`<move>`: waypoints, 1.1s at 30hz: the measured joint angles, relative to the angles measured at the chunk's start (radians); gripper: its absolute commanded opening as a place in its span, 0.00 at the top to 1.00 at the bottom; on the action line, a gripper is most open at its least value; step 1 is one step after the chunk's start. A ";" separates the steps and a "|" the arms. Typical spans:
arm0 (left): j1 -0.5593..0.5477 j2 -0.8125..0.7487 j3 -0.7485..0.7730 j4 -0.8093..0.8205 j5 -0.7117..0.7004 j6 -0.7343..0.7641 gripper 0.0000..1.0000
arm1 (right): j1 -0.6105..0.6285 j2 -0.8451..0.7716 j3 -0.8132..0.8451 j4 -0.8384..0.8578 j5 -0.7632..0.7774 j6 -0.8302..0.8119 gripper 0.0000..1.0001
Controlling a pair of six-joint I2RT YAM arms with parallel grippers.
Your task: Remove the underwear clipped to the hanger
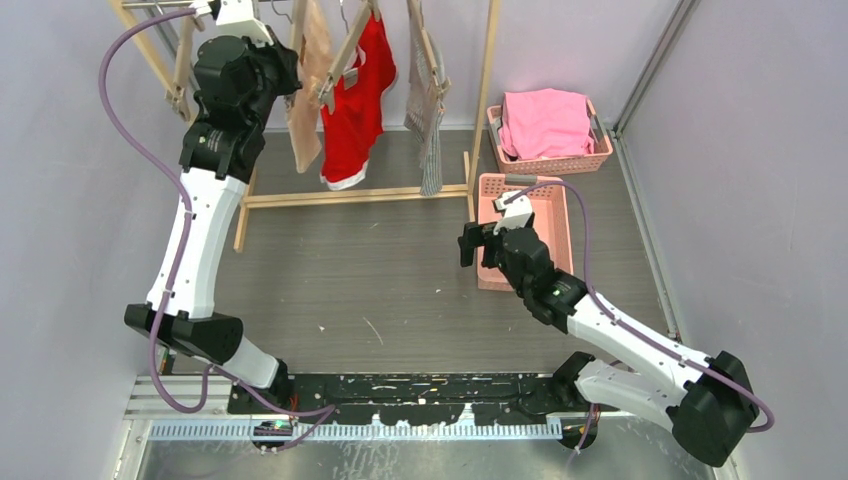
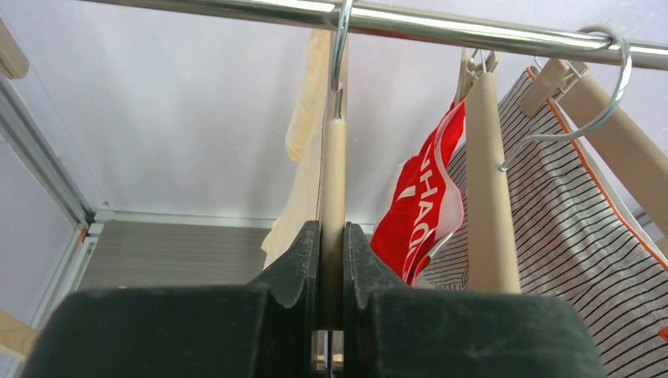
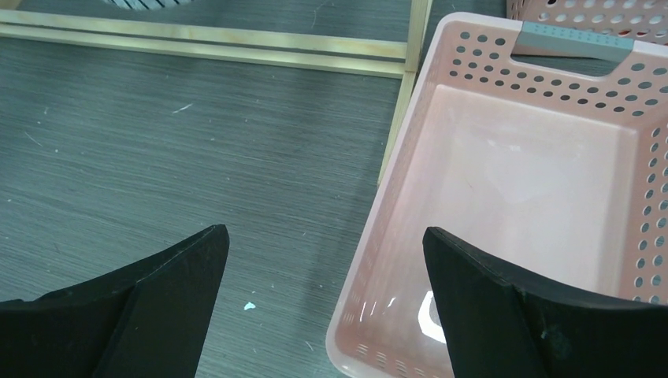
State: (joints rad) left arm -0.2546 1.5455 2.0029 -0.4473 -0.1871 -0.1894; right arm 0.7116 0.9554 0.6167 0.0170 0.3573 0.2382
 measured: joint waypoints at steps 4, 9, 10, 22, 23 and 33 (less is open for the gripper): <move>0.000 -0.017 -0.038 0.055 0.000 0.008 1.00 | 0.000 0.031 0.000 0.012 0.000 0.000 0.00; 0.000 -0.038 -0.081 0.083 0.000 0.024 1.00 | 0.000 0.051 -0.005 0.032 0.000 0.000 0.00; 0.000 -0.043 -0.091 0.088 0.000 0.026 1.00 | 0.000 0.055 -0.005 0.035 0.000 0.000 0.00; 0.000 -0.193 -0.211 0.130 -0.001 0.050 1.00 | 0.000 0.082 -0.005 0.053 -0.008 0.001 0.00; 0.000 -0.203 -0.215 0.132 -0.001 0.051 1.00 | 0.000 0.083 -0.005 0.056 -0.010 0.001 0.00; 0.000 -0.318 -0.325 0.123 -0.019 0.057 1.00 | 0.000 0.090 -0.006 0.066 -0.019 0.004 0.00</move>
State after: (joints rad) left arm -0.2546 1.2274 1.6779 -0.3244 -0.2062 -0.1326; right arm 0.7116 1.0454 0.6109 0.0830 0.3378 0.2420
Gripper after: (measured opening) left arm 0.076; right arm 0.999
